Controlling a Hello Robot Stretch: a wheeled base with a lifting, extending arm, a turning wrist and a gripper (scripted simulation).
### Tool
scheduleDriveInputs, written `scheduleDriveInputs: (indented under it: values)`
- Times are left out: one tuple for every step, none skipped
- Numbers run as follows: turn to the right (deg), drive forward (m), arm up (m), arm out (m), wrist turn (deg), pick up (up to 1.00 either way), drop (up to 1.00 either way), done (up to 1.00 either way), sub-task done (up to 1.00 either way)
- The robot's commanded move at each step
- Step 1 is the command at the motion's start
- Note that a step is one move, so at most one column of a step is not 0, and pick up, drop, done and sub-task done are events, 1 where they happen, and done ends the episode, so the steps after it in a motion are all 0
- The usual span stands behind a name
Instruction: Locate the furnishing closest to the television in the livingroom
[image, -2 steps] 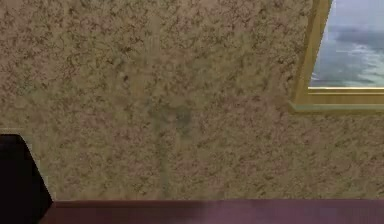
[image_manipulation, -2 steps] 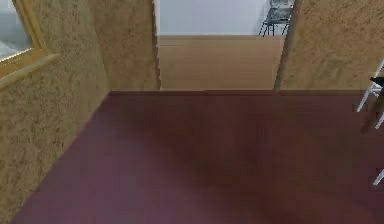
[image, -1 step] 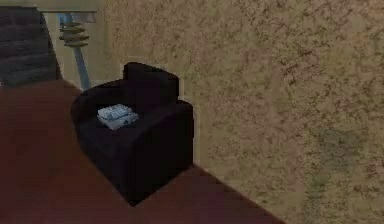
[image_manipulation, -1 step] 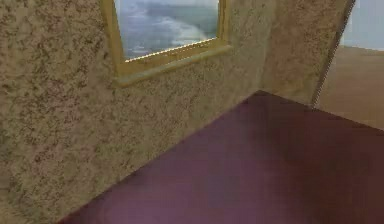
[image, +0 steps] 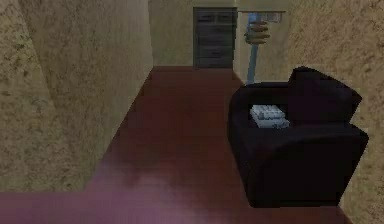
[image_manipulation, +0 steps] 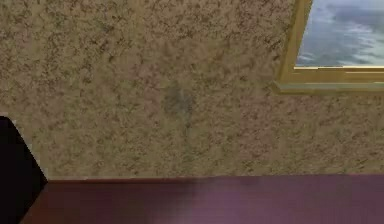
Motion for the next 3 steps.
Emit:
scheduleDriveInputs:
  values:
    - [0.0, 0.75, 0.00, 0.00, 0.0, 0.00, 0.00, 0.00, 0.00]
    - [-45.0, 0.00, 0.00, 0.00, 0.0, 0.00, 0.00, 0.00, 0.00]
    - [-18.0, 0.00, 0.00, 0.00, 0.0, 0.00, 0.00, 0.00, 0.00]
